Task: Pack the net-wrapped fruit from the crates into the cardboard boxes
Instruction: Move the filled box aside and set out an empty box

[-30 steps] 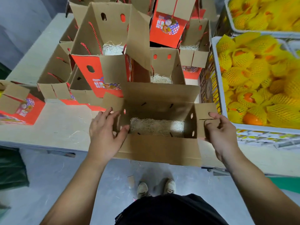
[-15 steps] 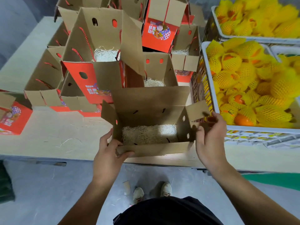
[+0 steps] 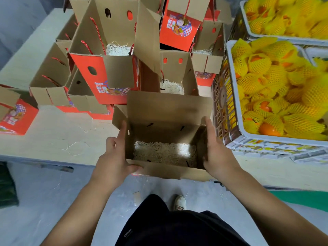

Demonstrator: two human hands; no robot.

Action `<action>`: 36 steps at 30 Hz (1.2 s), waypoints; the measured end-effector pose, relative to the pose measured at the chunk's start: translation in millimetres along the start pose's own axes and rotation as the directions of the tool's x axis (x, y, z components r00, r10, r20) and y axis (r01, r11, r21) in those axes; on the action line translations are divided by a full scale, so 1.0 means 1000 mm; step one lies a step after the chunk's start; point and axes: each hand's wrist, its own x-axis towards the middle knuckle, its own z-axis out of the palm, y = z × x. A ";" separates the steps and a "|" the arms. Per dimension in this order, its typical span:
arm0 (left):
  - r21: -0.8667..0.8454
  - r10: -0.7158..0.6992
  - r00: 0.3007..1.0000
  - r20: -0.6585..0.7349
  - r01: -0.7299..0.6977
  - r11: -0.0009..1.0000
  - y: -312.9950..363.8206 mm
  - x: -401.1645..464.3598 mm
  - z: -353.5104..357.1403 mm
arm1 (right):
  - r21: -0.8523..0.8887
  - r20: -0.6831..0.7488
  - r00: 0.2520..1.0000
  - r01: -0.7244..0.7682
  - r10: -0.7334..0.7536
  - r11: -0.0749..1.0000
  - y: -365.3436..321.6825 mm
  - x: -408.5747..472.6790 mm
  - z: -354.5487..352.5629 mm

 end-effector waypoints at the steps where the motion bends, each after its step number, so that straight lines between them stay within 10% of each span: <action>1: 0.039 0.009 0.999 0.044 -0.011 0.999 0.001 0.001 -0.002 | -0.023 0.013 1.000 0.007 -0.007 1.000 -0.001 0.000 -0.001; 5: 0.063 0.005 0.977 0.213 -0.019 0.998 -0.012 -0.007 -0.002 | -0.095 0.014 1.000 -0.003 0.004 0.995 -0.006 0.002 0.001; 21: -0.286 0.019 0.997 0.072 0.002 0.958 -0.017 0.022 0.003 | -0.120 -0.114 0.990 -0.094 0.081 0.988 -0.019 0.050 -0.010; 29: -0.396 0.104 0.992 0.069 -0.069 0.916 -0.016 0.063 0.003 | 0.220 -0.442 0.892 0.004 0.096 0.975 -0.003 0.049 0.022; 36: -0.510 0.037 0.996 0.078 0.008 0.860 -0.011 0.063 0.011 | 0.210 -0.403 0.906 -0.043 0.126 0.977 0.008 0.067 0.023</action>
